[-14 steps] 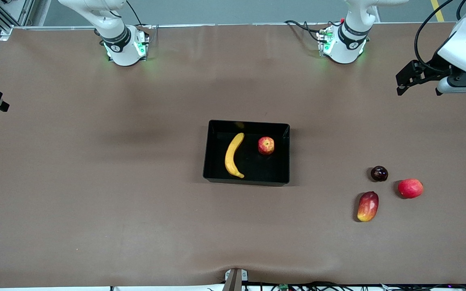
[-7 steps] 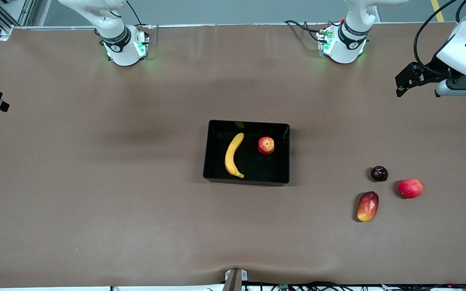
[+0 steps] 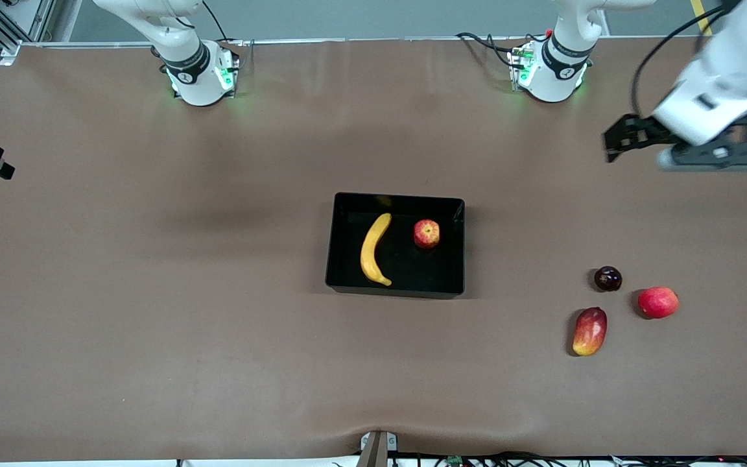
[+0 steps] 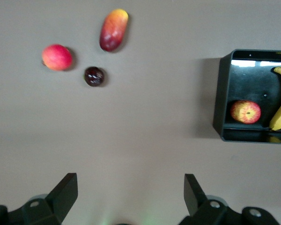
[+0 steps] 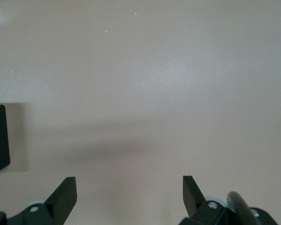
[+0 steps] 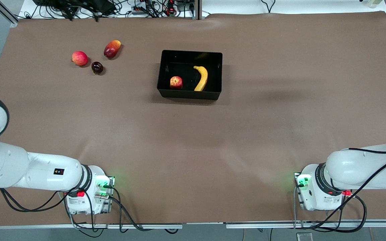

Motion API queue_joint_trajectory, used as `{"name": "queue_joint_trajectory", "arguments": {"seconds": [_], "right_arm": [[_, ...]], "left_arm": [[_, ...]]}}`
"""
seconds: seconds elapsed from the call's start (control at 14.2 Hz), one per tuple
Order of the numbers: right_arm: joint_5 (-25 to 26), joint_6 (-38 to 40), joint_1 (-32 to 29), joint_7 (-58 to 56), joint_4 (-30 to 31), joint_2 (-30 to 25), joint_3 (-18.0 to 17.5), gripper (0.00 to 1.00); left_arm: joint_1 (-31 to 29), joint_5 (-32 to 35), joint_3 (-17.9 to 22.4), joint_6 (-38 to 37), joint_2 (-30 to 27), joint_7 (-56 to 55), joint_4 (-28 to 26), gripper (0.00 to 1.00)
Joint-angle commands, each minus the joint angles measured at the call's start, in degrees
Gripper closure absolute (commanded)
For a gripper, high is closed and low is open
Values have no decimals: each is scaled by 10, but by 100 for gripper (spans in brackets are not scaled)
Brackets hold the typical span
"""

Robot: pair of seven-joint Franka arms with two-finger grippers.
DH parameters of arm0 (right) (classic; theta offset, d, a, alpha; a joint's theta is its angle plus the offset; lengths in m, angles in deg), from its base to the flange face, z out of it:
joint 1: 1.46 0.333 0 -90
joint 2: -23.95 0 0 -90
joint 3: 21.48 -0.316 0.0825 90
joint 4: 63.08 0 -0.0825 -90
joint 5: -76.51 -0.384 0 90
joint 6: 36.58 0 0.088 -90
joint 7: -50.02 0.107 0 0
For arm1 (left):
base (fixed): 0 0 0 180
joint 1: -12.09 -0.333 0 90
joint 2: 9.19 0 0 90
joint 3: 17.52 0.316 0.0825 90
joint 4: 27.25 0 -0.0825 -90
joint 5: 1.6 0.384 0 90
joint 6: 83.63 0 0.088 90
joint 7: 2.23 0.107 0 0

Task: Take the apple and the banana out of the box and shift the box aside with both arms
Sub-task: 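Reach the left gripper down into the black tray over the red apple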

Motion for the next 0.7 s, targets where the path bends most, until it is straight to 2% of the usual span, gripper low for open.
{"name": "queue_joint_trajectory", "arguments": {"seconds": [0.0, 0.14, 0.28, 0.49, 0.63], "right_arm": [[-5, 2, -12, 0, -9, 3, -8, 0], [-5, 2, -12, 0, -9, 3, -8, 0], [-8, 1, -13, -1, -9, 3, -8, 0], [-10, -4, -13, -2, -9, 3, -8, 0], [-10, -4, -13, -2, -9, 3, -8, 0]], "left_arm": [[19, 1, -52, 0, 56, -79, 16, 0], [43, 19, -78, 19, 90, -142, 15, 0], [83, 19, -79, 48, 122, -189, 12, 0], [127, 31, -79, 154, 181, -211, 3, 0], [149, 47, -79, 193, 212, -214, 0, 0]]}}
